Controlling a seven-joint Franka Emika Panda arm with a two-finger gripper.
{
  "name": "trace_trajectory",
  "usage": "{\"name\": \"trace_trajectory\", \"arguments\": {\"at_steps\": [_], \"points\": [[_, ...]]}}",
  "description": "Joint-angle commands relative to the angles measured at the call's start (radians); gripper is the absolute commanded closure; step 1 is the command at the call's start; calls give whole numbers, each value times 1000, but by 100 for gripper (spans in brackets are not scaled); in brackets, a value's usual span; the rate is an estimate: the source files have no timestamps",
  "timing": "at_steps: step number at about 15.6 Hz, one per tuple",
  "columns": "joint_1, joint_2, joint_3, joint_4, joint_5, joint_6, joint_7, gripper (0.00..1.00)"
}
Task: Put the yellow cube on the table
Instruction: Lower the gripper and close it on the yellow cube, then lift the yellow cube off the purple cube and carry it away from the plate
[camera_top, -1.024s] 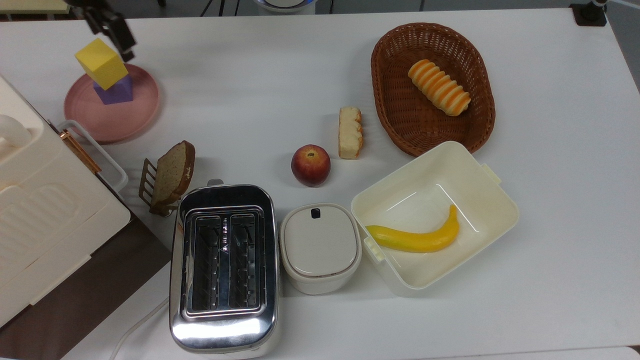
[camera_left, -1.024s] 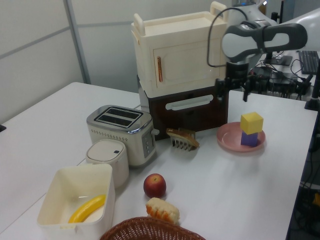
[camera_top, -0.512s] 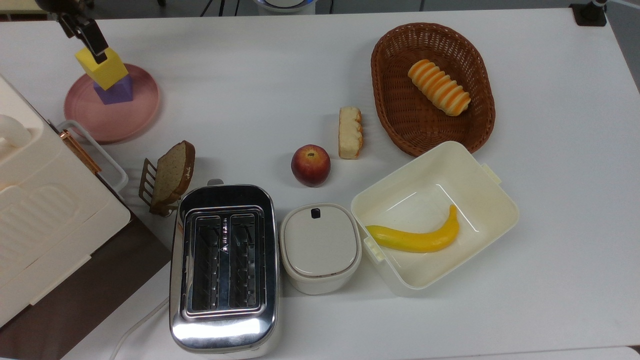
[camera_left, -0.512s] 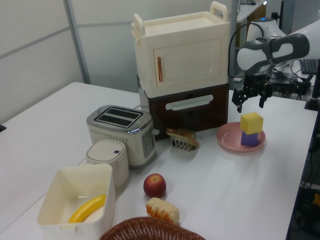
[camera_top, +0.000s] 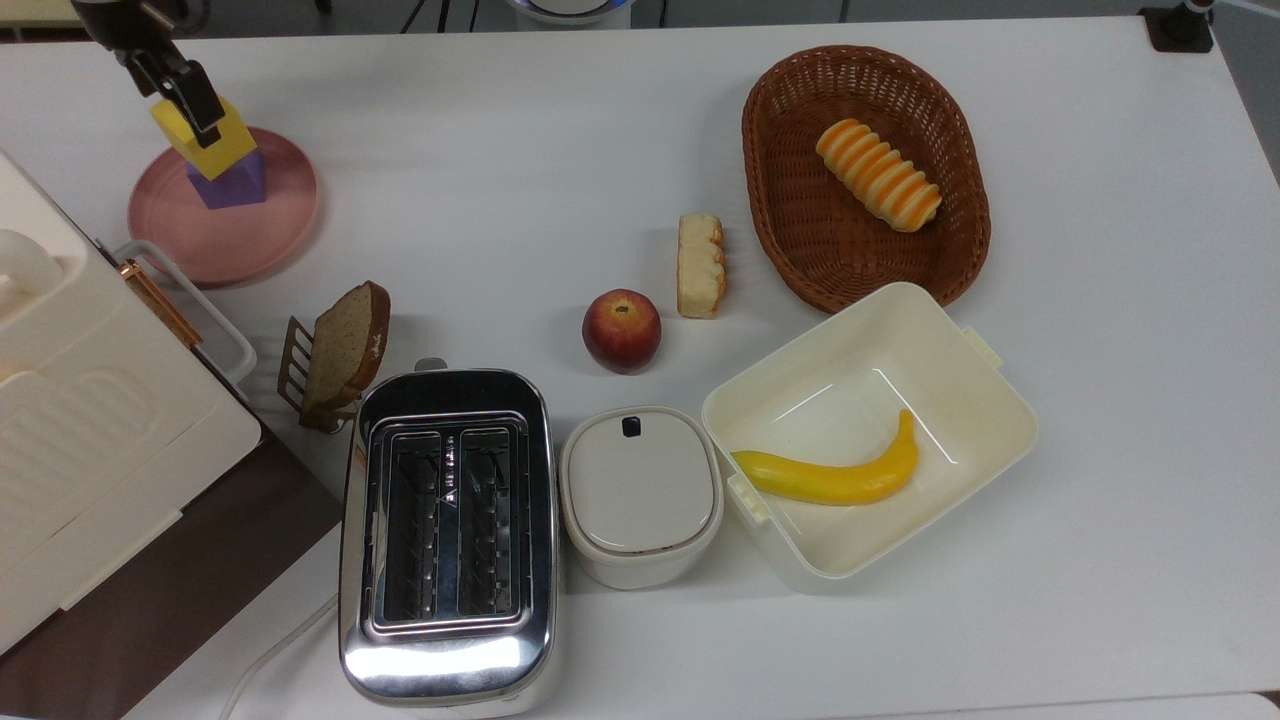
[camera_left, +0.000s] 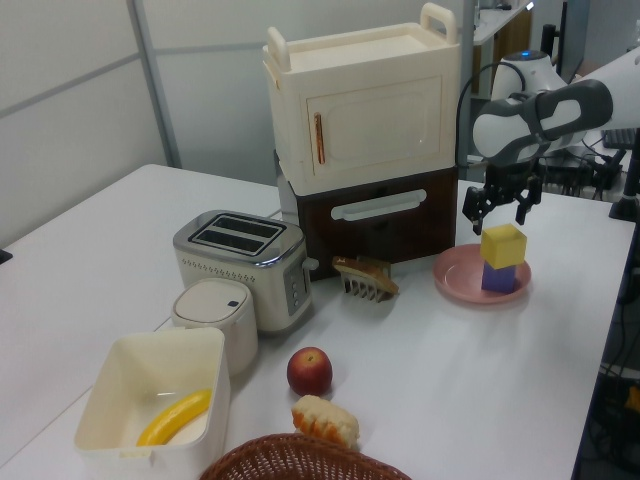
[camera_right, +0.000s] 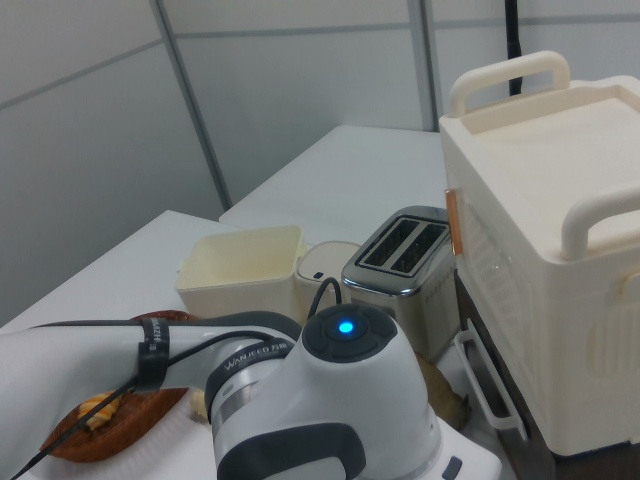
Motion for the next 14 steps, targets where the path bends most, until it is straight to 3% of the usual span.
{"name": "trace_trajectory", "arguments": {"at_steps": [1,4,5,7,8,10,14], "points": [[15,-9,-11,-39,-13,43,-16,0],[13,-7,-11,-53,-13,46,-40,0],[13,-9,-11,-57,-13,56,-48,7],[13,-10,-11,-71,-13,89,-65,58],[13,-10,-11,-73,-10,92,-100,73],[13,-10,-11,-73,0,92,-132,83],[19,-26,-11,-69,0,81,-128,84]]}}
